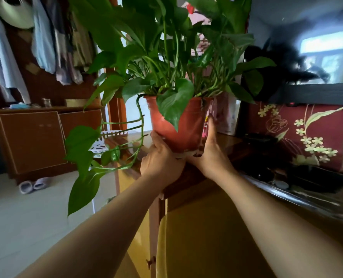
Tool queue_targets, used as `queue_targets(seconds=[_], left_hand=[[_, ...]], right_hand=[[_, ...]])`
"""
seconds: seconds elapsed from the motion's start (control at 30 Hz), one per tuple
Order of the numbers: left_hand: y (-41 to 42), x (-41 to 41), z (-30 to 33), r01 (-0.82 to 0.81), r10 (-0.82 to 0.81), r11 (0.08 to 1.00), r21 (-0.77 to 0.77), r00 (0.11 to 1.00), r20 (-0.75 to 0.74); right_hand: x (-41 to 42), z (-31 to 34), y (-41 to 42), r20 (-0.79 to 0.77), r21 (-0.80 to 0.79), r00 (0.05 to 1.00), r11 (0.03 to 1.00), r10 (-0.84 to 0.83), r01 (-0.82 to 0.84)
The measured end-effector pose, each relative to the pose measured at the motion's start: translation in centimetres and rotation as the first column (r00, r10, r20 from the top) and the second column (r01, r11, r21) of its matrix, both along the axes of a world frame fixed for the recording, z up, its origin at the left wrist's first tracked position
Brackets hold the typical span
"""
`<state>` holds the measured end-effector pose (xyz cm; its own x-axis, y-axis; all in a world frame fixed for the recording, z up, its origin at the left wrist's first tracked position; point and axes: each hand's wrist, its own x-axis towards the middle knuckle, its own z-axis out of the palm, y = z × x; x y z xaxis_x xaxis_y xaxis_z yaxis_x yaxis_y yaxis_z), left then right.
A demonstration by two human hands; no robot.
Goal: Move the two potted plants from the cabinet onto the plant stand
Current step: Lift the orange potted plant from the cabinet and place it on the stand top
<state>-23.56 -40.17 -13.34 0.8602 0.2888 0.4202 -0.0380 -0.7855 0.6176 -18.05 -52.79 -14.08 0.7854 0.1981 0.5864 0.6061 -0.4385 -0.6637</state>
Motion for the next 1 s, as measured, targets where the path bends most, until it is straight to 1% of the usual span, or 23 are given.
queue_targets(seconds=[0.07, 0.13, 0.3, 0.4, 0.53, 0.67, 0.8, 0.87, 0.97, 1.0], left_hand=[[0.1, 0.6, 0.4, 0.02, -0.021, 0.998, -0.051, 1.0, -0.019], [0.1, 1.0, 0.7, 0.026, -0.028, 0.998, -0.051, 0.999, -0.038], [0.8, 2.0, 1.2, 0.048, -0.051, 0.996, -0.078, 0.998, -0.047], [1.0, 2.6, 1.3, 0.061, -0.065, 0.994, -0.094, 0.997, -0.034], [1.3, 3.0, 1.3, 0.09, -0.091, 0.989, -0.117, 0.996, -0.007], [1.6, 3.3, 1.3, 0.118, -0.118, 0.98, -0.159, 0.993, 0.005], [1.8, 3.1, 1.8, 0.204, -0.187, 0.931, -0.303, 0.979, 0.085], [1.7, 3.1, 2.2, 0.228, -0.186, 0.9, -0.371, 0.972, 0.147], [1.4, 3.2, 2.8, 0.231, -0.154, 0.901, -0.368, 0.961, 0.228], [1.3, 3.2, 3.1, 0.233, -0.149, 0.903, -0.362, 0.958, 0.245]], right_hand=[[1.0, 0.2, 0.5, -0.026, 0.038, 0.999, 0.999, 0.024, -0.023], [2.2, 0.4, 0.9, -0.03, 0.069, 0.998, 0.997, 0.048, -0.046], [5.3, 0.3, 1.4, 0.037, 0.061, 0.995, 0.993, 0.097, -0.099], [5.4, 0.4, 1.5, 0.041, 0.078, 0.992, 0.99, 0.116, -0.118], [4.9, 0.7, 1.2, 0.002, 0.092, 0.986, 0.981, 0.168, -0.168], [4.1, 1.0, 1.1, 0.001, 0.1, 0.986, 0.981, 0.168, -0.168], [3.6, 1.9, 0.9, -0.003, 0.084, 0.982, 0.979, 0.188, -0.187], [3.5, 2.5, 0.8, -0.015, 0.099, 0.981, 0.977, 0.191, -0.189], [3.0, 3.4, 0.5, -0.061, 0.117, 0.984, 0.98, 0.169, -0.161], [2.8, 3.7, 0.4, -0.055, 0.111, 0.987, 0.983, 0.153, -0.146]])
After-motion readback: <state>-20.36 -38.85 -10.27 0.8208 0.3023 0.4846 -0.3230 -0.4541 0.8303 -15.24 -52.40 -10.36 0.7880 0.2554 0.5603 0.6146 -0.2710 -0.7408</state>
